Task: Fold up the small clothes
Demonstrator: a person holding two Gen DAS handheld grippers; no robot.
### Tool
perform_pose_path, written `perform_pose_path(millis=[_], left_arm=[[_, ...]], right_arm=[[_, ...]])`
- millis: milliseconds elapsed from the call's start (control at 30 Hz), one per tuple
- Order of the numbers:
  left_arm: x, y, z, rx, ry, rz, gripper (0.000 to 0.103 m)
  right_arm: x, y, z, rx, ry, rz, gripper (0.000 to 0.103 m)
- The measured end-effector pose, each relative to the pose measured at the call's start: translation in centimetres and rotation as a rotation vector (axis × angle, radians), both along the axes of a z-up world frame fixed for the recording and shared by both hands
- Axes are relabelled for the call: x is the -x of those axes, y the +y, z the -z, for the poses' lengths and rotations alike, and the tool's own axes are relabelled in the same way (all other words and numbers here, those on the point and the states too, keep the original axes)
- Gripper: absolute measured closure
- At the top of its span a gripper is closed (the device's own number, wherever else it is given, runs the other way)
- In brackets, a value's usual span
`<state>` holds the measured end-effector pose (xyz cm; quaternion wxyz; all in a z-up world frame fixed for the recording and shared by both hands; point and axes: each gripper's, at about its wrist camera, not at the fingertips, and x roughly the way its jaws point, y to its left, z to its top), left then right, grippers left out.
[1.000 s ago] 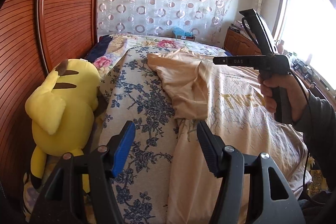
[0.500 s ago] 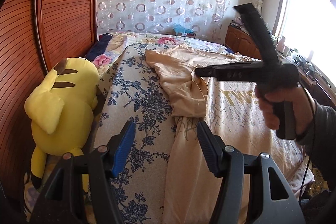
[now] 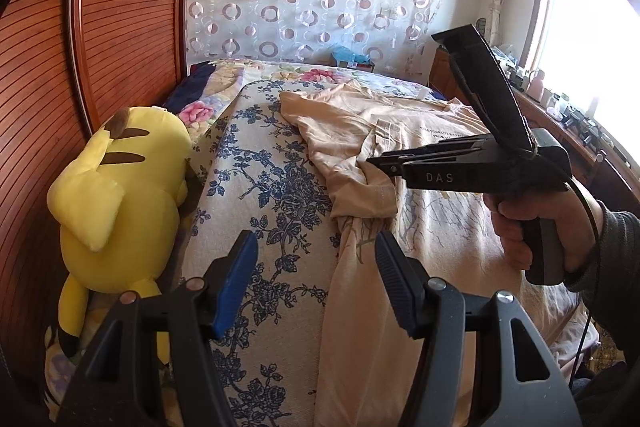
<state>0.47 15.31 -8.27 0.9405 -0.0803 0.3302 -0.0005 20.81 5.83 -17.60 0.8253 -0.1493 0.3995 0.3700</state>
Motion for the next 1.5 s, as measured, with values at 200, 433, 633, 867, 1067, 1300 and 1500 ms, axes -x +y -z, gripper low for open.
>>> perform_pose_path(millis=[200,433,633,867,1067,1300,1500], left_arm=[[0.1,0.0,0.2,0.003,-0.001,-0.001,0.043],[0.0,-0.4,0.0,0.002,-0.001,-0.002,0.043],[-0.1,-0.6,0.1,-0.001,0.0,-0.005,0.043],[0.0,-0.5,0.1,-0.001,0.0,-0.003,0.043],[0.1,-0.6,0.2,0.0,0.003,-0.003,0.043],[0.2,-0.7,0.3,0.009,0.0,0.0,0.043],[-0.2,-1.3,0.1,-0.011,-0.006,-0.001,0.043]], right_arm=[[0.4,-1.3,-0.4,-0.042,0.009,-0.017,0.103],[1.6,-4.4,-2.5,-0.049,-0.058,0.033,0.103],[1.8,-5.6,-2.6,-0.05,-0.069,0.063,0.093],[1.8,-1.7,-2.5,-0.113,-0.006,-0.035,0.071],[0.5,0.5,0.2,-0.082,0.099,-0.048,0.102],[2.3,-4.5,-1.5,-0.129,0.05,0.026,0.103],[3.6,-6.6,-1.9,-0.084,-0.003,0.048,0.102]])
